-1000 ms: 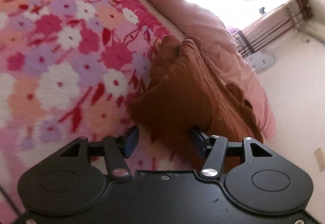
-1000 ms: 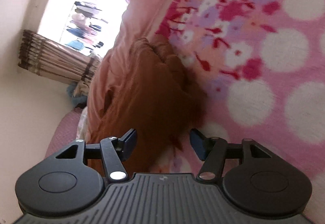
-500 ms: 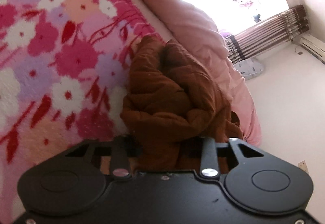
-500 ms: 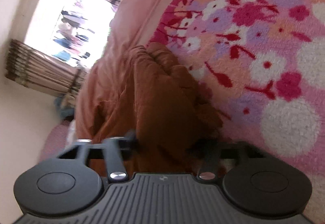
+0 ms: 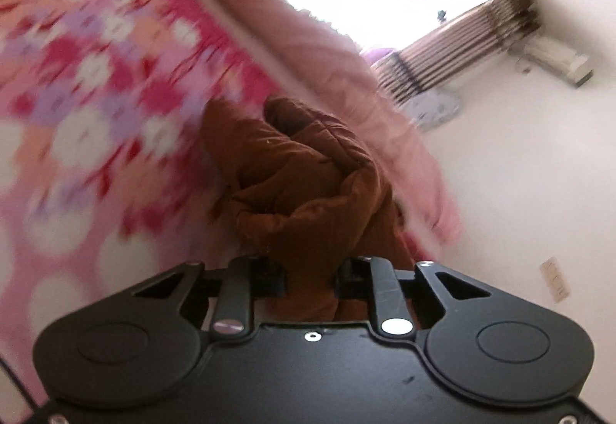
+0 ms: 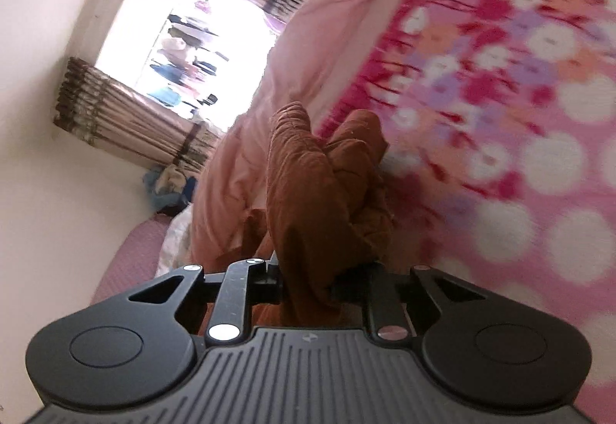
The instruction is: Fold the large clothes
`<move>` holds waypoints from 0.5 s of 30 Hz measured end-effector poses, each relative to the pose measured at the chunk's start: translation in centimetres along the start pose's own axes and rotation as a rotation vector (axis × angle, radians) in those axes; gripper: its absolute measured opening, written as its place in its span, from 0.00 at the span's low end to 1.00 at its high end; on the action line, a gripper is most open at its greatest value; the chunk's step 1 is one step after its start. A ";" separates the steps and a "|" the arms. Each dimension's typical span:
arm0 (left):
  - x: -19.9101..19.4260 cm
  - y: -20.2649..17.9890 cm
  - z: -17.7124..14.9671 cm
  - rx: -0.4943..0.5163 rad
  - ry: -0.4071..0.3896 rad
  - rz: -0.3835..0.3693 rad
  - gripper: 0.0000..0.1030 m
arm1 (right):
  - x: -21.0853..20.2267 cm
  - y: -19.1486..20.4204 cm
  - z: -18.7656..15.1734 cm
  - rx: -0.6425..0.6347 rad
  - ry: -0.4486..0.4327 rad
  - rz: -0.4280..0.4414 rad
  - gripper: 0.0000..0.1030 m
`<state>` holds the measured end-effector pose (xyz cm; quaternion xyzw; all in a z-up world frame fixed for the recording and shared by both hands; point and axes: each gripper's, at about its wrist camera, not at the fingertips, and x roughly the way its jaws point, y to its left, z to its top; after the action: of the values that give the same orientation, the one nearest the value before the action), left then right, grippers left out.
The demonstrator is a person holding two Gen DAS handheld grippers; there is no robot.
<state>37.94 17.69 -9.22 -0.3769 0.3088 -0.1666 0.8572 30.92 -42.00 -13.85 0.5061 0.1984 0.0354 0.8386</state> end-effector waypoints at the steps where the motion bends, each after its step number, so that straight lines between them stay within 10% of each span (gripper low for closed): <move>1: 0.2 0.7 -0.8 0.016 0.016 0.036 0.28 | 0.1 -0.8 -0.2 0.011 0.017 -0.014 0.23; 3: 0.5 2.3 -1.7 0.015 0.042 0.108 0.47 | 0.8 -3.1 -0.8 0.033 0.057 -0.057 0.30; 8: -3.0 3.1 -0.4 0.072 0.019 0.163 0.50 | 0.9 -5.4 -0.4 0.093 0.097 -0.066 0.60; 15: -2.0 -1.1 4.0 0.270 -0.075 0.212 0.53 | -0.4 -0.1 1.8 -0.233 0.037 -0.241 0.72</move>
<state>39.04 20.15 -5.47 -0.2295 0.2896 -0.1013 0.9237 31.21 -43.62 -13.09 0.3772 0.2674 -0.0332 0.8861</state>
